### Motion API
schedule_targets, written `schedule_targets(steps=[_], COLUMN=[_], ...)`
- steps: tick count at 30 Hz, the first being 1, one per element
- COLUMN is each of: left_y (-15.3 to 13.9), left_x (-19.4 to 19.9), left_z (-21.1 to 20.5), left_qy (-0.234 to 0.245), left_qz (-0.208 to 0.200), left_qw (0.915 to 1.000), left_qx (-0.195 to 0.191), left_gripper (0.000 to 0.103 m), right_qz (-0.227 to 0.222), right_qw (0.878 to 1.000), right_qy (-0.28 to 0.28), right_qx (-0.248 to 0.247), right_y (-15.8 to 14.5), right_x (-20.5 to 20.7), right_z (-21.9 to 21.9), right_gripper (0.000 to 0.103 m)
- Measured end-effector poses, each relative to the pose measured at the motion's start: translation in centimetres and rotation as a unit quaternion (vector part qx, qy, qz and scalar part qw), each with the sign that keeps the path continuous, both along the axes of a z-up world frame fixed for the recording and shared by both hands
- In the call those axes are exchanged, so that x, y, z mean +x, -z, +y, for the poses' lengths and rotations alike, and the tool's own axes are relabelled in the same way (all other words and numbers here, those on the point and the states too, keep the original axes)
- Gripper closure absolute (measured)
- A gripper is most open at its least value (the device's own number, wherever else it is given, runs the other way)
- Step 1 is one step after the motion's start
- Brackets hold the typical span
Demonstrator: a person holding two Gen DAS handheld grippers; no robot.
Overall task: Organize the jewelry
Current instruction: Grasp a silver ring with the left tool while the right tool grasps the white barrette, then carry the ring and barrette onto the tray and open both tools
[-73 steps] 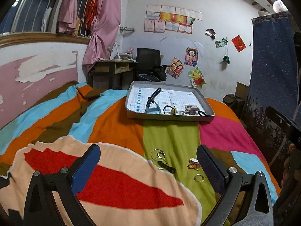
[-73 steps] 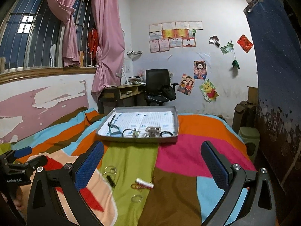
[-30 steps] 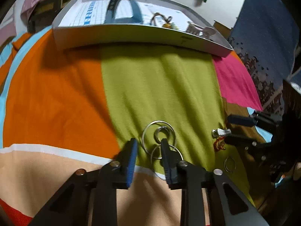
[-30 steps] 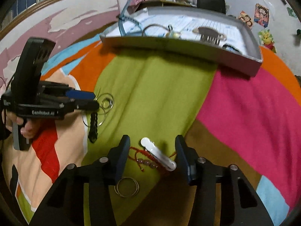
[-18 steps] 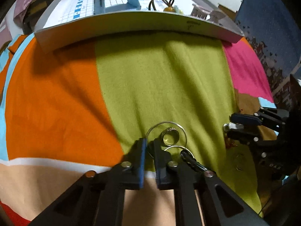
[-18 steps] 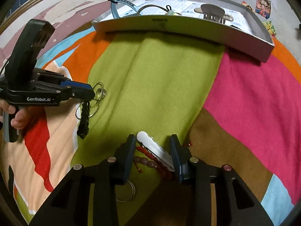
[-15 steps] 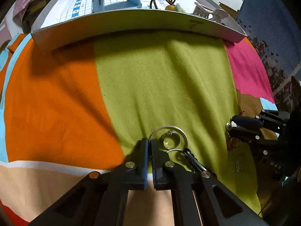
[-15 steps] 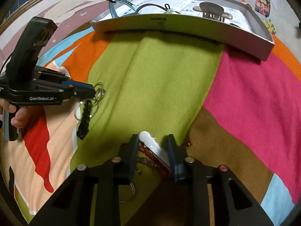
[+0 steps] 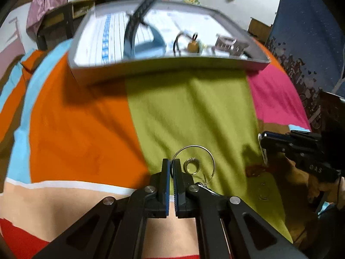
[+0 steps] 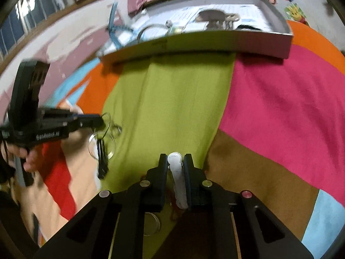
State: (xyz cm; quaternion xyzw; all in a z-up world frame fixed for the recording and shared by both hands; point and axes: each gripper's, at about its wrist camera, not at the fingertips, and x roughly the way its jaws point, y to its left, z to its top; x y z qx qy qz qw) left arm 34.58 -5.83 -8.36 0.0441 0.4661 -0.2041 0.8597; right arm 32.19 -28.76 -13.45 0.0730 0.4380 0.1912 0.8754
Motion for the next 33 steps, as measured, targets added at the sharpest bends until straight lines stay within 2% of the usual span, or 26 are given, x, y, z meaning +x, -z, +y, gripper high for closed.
schedule_targets(steps=[8, 15, 22, 27, 33], left_y=[-4.5, -8.3, -11.1, -11.3, -8.9], left_x=[-0.5, 1.3, 6.6, 10.2, 13.6], left_z=[0.2, -2.3, -4.9, -7.7, -10.2], left_qy=[-0.007, -0.033, -0.081, -0.086, -0.094], left_qz=[-0.044, -0.091, -0.124, -0.129, -0.109], left_qw=[0.9990, 0.9951, 0.9870, 0.9855, 0.9881], left_qx=[0.000, -0.020, -0.064, -0.068, -0.054], left_gripper=[0.100, 0.100, 0.100, 0.100, 0.100], right_qz=[-0.044, -0.113, -0.185, -0.206, -0.194], right_qw=[0.996, 0.992, 0.977, 0.970, 0.972], right_qy=[0.026, 0.039, 0.087, 0.116, 0.129], right_qx=[0.066, 0.044, 0.057, 0.062, 0.034], right_y=[-2.1, -5.1, -9.6, -10.9, -10.2], right_x=[-0.7, -0.2, 3.1, 6.6, 10.1], right_z=[-2.8, -2.7, -5.9, -7.1, -7.1], right_gripper=[0.089, 0.089, 0.089, 0.089, 0.089])
